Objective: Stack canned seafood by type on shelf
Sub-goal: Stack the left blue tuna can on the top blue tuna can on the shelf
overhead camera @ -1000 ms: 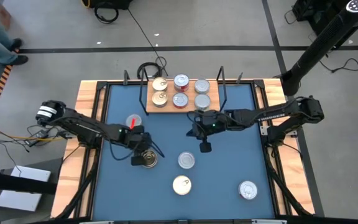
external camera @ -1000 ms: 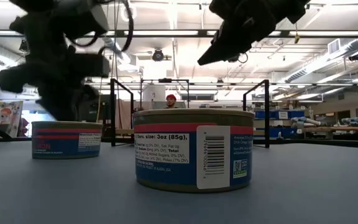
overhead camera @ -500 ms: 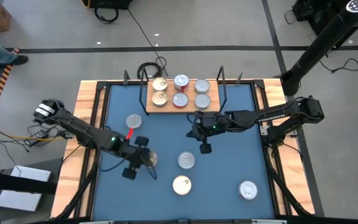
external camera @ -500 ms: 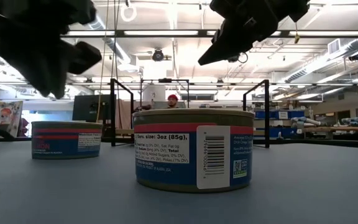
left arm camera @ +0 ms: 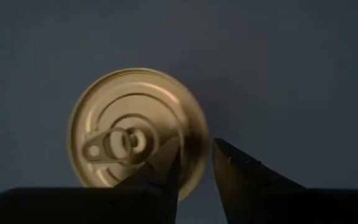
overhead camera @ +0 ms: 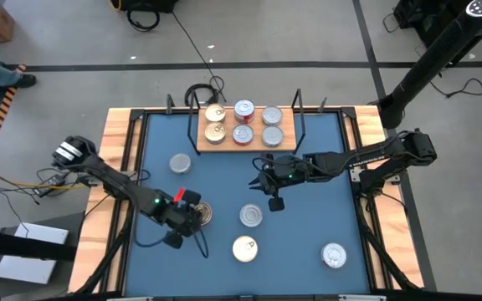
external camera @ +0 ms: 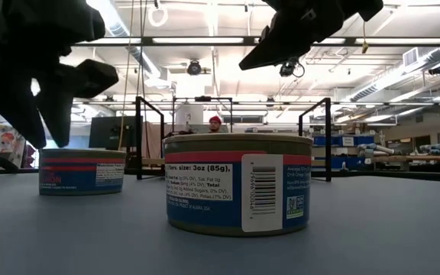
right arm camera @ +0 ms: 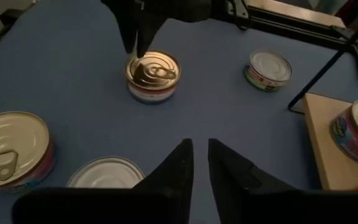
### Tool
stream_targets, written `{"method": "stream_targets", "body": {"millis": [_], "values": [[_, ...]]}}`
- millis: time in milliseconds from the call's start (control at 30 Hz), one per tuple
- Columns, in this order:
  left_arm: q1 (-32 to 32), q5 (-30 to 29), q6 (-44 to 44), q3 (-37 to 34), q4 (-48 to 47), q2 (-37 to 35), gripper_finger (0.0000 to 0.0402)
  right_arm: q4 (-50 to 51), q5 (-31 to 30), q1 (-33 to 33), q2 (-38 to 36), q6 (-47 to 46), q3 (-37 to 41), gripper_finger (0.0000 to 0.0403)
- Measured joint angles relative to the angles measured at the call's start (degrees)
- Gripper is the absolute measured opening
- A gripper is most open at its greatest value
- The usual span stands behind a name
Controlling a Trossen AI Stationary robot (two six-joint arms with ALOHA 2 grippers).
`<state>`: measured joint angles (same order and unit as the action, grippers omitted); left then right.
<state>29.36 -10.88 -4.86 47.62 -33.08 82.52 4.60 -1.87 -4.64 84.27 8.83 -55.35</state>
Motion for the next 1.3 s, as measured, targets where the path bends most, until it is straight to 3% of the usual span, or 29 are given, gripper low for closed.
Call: {"method": "stream_targets", "body": {"millis": [400, 767, 1033, 1300], "values": [[0.91, -1.71, 0.08, 0.07, -0.78, 2.20, 0.0094, -0.02, -0.22, 0.01, 0.00, 1.61, 0.00, 0.0059], [3.64, -6.00, 0.48, 0.58, -2.43, 5.13, 0.0051, -0.16, -0.24, 0.13, 0.00, 1.84, -0.01, 0.0056], [3.69, -7.71, 1.53, 6.91, -9.80, 5.83, 0.0006, -0.28, -0.24, 0.88, 0.00, 1.87, 0.00, 0.0052], [1.76, -6.37, 1.63, 11.10, -12.77, 4.27, 0.0002, -0.28, -0.24, 1.07, 0.00, 2.26, 0.00, 0.0052]]}}
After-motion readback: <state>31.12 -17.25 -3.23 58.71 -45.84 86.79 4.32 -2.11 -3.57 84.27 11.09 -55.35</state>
